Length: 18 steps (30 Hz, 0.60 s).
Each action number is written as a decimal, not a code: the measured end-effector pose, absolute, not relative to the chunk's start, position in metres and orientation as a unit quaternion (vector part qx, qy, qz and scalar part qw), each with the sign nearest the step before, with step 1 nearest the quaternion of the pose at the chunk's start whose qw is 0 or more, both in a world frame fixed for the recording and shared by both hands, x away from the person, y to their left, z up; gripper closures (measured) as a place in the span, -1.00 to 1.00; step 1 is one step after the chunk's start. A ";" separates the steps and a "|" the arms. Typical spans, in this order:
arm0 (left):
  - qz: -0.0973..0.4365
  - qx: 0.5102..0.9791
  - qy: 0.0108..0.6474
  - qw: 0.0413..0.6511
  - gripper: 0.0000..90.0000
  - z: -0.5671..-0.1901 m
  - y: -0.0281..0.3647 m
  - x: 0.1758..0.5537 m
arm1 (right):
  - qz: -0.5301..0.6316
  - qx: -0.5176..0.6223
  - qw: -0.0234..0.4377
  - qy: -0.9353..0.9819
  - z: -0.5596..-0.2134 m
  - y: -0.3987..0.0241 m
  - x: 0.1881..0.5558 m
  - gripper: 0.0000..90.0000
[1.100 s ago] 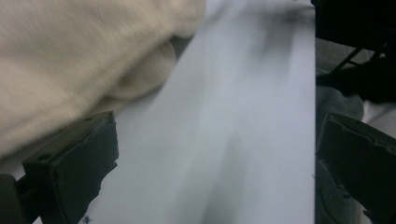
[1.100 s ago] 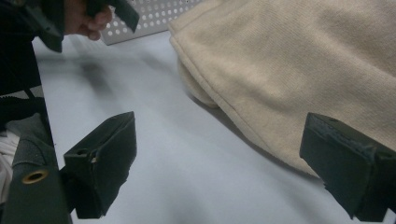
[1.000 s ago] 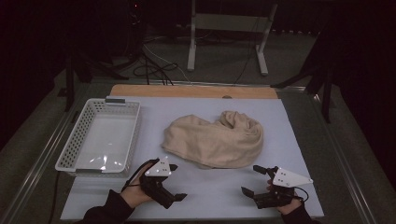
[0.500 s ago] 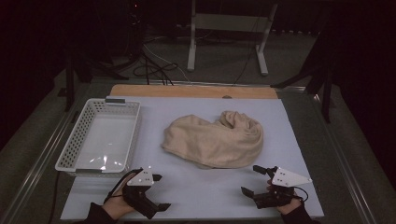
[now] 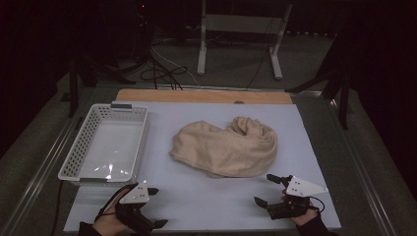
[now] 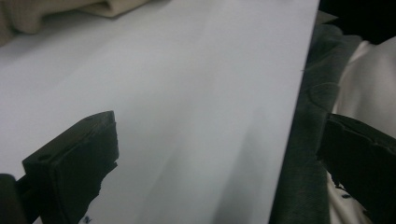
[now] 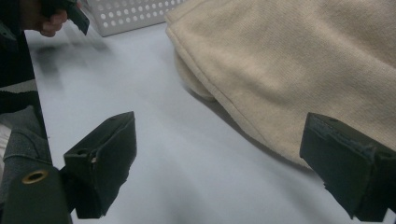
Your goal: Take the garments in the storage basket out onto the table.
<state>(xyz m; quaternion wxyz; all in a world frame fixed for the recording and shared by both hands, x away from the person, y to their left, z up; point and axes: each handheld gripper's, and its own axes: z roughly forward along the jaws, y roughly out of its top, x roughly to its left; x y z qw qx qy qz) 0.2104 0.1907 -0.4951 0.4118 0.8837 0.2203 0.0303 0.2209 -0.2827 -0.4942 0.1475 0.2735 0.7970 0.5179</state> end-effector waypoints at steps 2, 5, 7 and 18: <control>0.034 0.885 0.222 0.407 -1.00 -0.495 0.194 0.211 | 0.517 0.273 0.147 0.798 -0.494 -0.283 0.221 -0.75; 0.042 0.886 0.218 0.406 -1.00 -0.492 0.196 0.212 | 0.513 0.273 0.150 0.800 -0.495 -0.282 0.221 -0.75; 0.042 0.886 0.215 0.409 -1.00 -0.491 0.197 0.213 | 0.512 0.272 0.150 0.801 -0.496 -0.282 0.221 -0.75; 0.037 0.884 0.216 0.413 -1.00 -0.495 0.195 0.214 | 0.513 0.272 0.149 0.801 -0.496 -0.283 0.221 -0.75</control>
